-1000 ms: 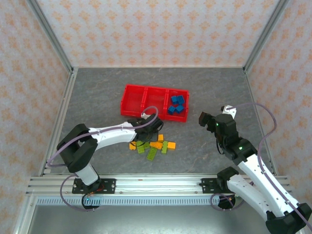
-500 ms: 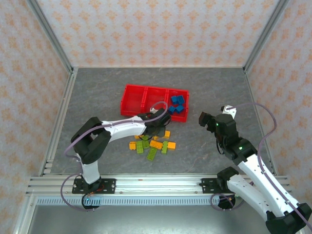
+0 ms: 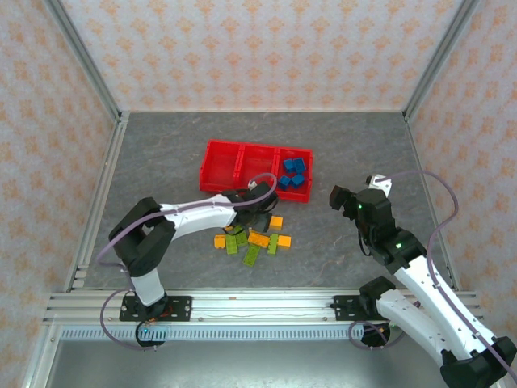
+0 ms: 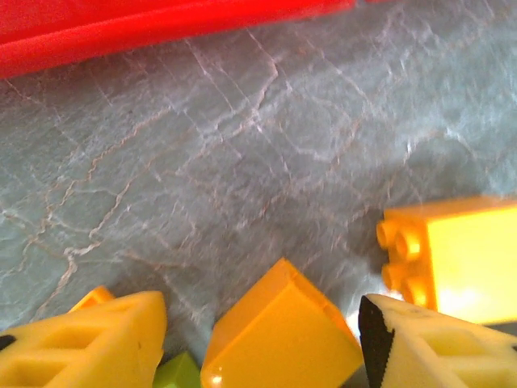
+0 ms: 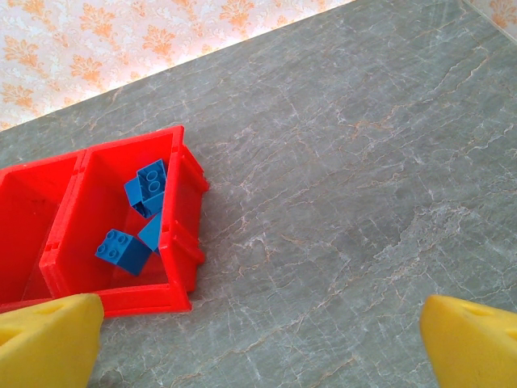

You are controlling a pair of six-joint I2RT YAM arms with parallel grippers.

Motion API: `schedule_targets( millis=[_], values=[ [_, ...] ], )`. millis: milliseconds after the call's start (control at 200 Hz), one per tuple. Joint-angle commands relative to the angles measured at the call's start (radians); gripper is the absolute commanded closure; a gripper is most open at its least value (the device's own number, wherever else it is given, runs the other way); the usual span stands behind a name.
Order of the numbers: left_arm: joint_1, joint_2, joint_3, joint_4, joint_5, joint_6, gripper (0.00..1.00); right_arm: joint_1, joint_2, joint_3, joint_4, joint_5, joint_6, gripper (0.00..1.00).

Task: Sort the legos into containers by color
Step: Pick up the lego from the center of the table.

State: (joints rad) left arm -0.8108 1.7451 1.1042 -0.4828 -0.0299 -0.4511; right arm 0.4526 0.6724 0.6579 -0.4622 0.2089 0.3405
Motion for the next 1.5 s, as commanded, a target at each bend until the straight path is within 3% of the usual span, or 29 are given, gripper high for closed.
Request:
schedule_targets(
  millis=[0, 435, 756, 926, 1181, 1497],
  values=[
    [0.001, -0.039, -0.02, -0.023, 0.019, 0.094, 0.31, -0.001, -0.004, -0.011, 0.011, 0.007, 0.009, 0.0],
    [0.0, 0.051, 0.057, -0.059, 0.054, 0.257, 0.29, -0.001, -0.002, -0.012, 0.01, 0.013, 0.014, 0.0],
    [0.007, 0.126, 0.095, -0.101, 0.024, 0.293, 0.32, -0.002, 0.0, -0.012, 0.012, 0.012, 0.013, 0.0],
    [0.031, 0.155, 0.105, -0.103, 0.021, 0.289, 0.39, -0.001, -0.002, -0.011, 0.01, 0.012, 0.013, 0.0],
    [0.077, 0.157, 0.105, -0.1, 0.024, 0.263, 0.59, -0.002, -0.002, -0.012, 0.01, 0.015, 0.013, 0.0],
    [0.099, 0.137, 0.088, -0.084, 0.021, 0.211, 0.7, -0.002, 0.0, -0.013, 0.011, 0.015, 0.014, 0.0]
  ],
)
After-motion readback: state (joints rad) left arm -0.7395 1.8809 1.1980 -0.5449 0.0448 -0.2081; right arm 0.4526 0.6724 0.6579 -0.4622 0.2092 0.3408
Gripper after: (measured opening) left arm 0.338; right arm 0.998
